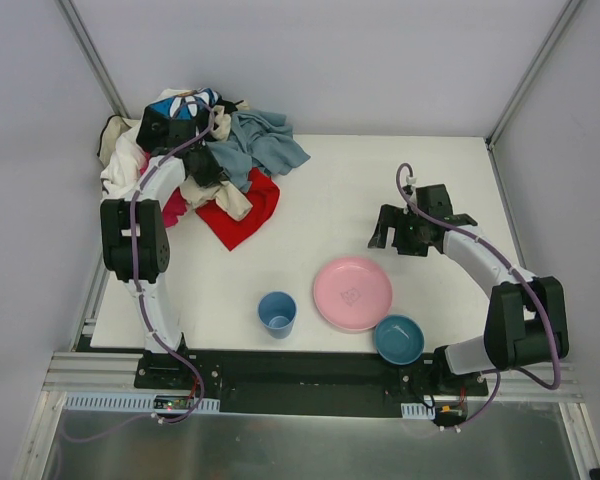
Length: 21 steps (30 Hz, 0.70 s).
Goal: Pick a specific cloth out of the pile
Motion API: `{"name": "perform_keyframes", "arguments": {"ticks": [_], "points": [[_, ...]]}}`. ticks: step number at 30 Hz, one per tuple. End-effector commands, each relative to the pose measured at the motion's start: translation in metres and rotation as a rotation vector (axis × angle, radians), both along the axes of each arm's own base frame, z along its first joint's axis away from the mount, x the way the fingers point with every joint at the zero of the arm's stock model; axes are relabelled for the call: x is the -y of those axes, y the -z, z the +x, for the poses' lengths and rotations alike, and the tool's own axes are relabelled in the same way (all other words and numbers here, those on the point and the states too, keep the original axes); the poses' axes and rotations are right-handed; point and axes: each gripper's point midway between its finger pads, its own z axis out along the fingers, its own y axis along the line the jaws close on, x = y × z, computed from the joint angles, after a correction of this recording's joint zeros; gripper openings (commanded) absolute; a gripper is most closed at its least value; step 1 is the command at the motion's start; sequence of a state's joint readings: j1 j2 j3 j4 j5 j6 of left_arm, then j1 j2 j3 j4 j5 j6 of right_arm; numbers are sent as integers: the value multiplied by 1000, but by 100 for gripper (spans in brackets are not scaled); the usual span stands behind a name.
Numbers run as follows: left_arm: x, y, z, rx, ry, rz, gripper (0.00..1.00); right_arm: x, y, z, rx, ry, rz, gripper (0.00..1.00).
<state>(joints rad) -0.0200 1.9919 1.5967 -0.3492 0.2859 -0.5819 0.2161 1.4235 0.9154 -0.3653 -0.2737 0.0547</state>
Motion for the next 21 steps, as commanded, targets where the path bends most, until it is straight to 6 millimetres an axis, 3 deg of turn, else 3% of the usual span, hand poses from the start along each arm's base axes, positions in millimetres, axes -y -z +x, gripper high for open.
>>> {"name": "perform_keyframes", "arguments": {"ticks": [1, 6, 12, 17, 21], "points": [[6, -53, 24, 162, 38, -5, 0, -3, -11, 7, 24, -16, -4, 96], [10, -110, 32, 273, 66, -73, 0, -3, -14, 9, 29, -18, -5, 96], [-25, -178, 47, 415, 14, -113, 0, -4, -14, 9, 29, -19, -4, 96], [-83, -209, 55, 482, -101, -47, 0, -3, -15, 9, 31, -20, -7, 96], [-144, -206, 46, 439, -238, 151, 0, -2, -15, 8, 29, -22, -15, 96]]}}
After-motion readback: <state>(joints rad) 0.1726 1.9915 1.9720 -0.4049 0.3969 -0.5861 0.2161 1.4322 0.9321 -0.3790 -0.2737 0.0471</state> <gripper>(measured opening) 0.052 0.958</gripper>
